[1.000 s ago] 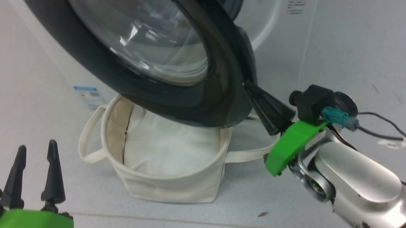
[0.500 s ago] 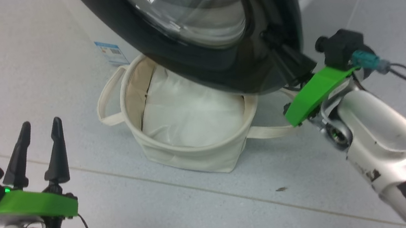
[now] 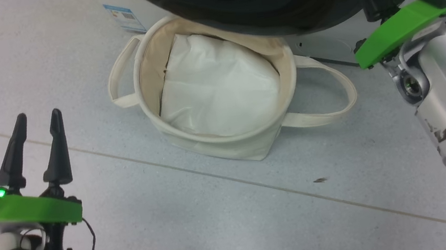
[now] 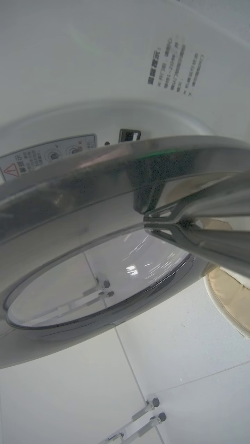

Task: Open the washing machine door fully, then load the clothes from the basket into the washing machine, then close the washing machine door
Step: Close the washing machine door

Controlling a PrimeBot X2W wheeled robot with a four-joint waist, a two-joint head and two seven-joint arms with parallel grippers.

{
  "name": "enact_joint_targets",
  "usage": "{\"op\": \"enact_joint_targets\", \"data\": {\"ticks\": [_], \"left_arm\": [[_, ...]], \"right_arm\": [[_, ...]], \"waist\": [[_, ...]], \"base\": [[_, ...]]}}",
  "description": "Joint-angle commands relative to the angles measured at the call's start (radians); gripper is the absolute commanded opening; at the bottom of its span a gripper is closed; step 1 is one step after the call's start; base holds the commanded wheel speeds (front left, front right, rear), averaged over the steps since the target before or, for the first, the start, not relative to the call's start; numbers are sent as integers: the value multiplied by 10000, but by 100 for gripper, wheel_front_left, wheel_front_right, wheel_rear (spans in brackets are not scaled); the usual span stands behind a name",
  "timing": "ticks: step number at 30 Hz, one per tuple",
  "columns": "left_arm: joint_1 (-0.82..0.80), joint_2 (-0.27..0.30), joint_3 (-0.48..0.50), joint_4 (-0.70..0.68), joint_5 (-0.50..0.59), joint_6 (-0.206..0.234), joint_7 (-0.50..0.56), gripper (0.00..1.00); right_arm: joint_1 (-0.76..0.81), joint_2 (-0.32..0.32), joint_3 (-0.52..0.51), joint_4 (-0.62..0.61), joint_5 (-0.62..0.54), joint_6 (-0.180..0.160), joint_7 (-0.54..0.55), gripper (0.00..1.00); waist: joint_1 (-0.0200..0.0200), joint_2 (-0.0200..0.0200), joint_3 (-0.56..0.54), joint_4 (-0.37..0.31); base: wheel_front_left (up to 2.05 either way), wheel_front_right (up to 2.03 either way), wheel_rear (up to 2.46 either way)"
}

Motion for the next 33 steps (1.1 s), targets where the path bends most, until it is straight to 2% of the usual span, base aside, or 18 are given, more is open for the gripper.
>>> {"op": "enact_joint_targets", "data": {"ticks": [1, 14, 20, 24, 25, 26, 27, 33], "left_arm": [[-308, 444, 323, -289, 11, -57, -120, 100], [-368, 492, 157, -213, 46, -57, -120, 100], [-189, 507, 268, -135, 56, -57, -120, 100], [58, 616, 404, -67, 71, -57, -120, 100], [119, 659, 433, -56, 82, -57, -120, 100], [119, 659, 433, -56, 82, -57, -120, 100], [178, 698, 470, -51, 89, -57, -120, 100], [603, 887, 991, 32, 44, -57, -120, 100]], "right_arm": [[-439, 153, -92, -182, -134, -2, -51, 0], [-1422, 275, -1813, 573, -1117, -2, -51, 0], [-657, 536, -1643, 437, -1233, -2, -51, 0], [456, 688, -1321, -236, -915, -2, -51, 2], [735, 696, -1306, -464, -848, -2, -51, 59], [735, 696, -1306, -464, -848, -2, -51, 59], [1019, 699, -1329, -722, -792, -2, -51, 100], [2590, 523, -1264, -2254, -518, -2, -51, 100]], "waist": [[-2, 0, 103, 87], [-2, 0, -22, 207], [-2, 0, -588, -119], [-2, 0, -1150, -525], [-2, 0, -1280, -644], [-2, 0, -1280, -644], [-2, 0, -1414, -762], [-2, 0, -2225, -1528]], "base": [[0, 0, 0], [0, 0, 0], [0, 0, 0], [0, 0, 0], [0, 0, 0], [0, 0, 0], [0, 0, 0], [0, 0, 0]]}}
